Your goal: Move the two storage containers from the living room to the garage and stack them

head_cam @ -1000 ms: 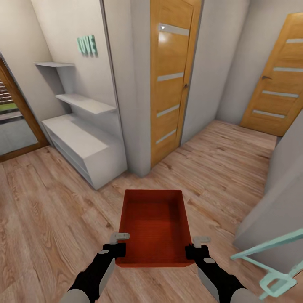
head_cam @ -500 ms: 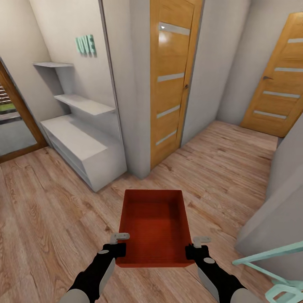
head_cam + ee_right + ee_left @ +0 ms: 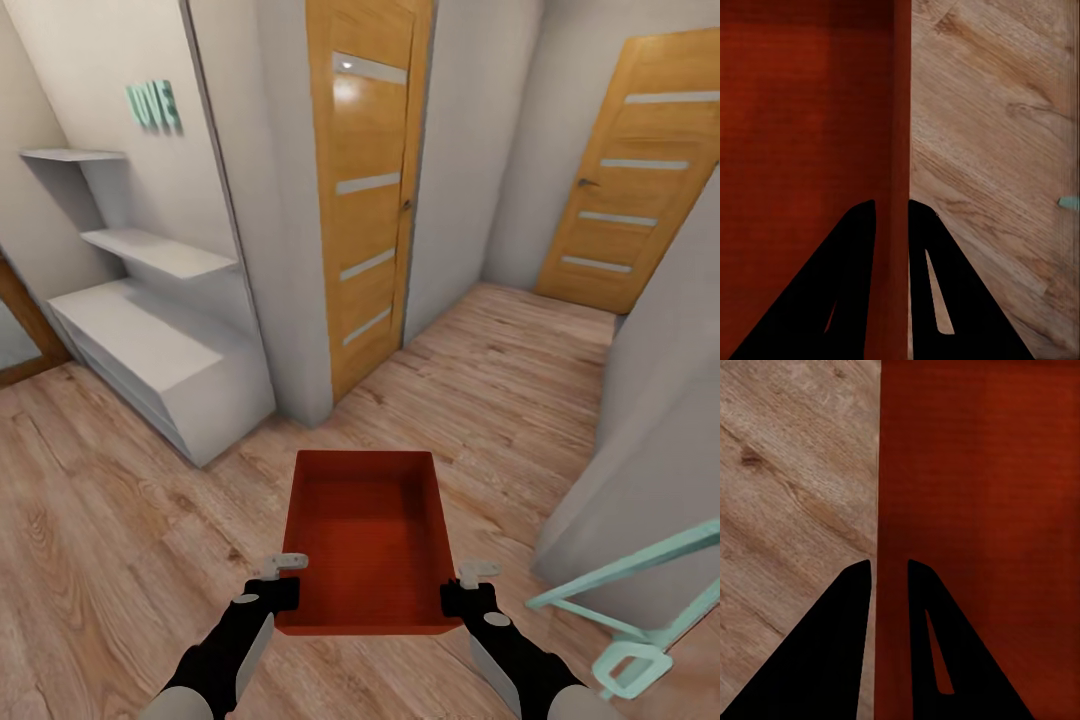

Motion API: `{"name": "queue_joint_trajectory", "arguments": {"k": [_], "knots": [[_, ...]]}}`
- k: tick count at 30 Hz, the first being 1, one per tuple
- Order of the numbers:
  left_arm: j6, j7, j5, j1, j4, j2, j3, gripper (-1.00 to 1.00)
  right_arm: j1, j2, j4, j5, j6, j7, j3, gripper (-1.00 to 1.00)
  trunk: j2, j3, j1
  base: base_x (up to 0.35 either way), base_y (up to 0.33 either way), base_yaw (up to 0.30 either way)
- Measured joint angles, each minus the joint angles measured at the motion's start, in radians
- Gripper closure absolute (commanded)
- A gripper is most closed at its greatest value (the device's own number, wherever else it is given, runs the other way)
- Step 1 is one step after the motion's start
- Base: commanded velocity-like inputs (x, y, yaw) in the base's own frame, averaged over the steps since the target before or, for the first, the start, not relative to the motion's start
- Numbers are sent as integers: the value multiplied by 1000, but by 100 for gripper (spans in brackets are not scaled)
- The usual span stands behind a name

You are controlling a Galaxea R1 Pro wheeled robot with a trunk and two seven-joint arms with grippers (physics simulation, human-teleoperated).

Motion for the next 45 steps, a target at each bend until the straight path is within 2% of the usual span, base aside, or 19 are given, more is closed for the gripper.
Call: {"name": "queue_joint_trajectory", "arguments": {"k": [4,23,38,45], "knots": [[0,0,-1,0,0,0,0,100,0,0,0,-1,0,-3,2,100,0,0,0,0,0,-180],[2,1,0,0,-1,0,-1,100,0,0,1,-2,0,-2,2,100,0,0,0,6,4,-4],[6,2,1,0,-2,1,-2,100,0,2,3,-3,0,-2,2,100,0,0,0,213,203,0],[4,2,2,0,-1,1,-2,100,0,1,3,-3,0,-2,3,100,0,0,0,164,75,0]]}}
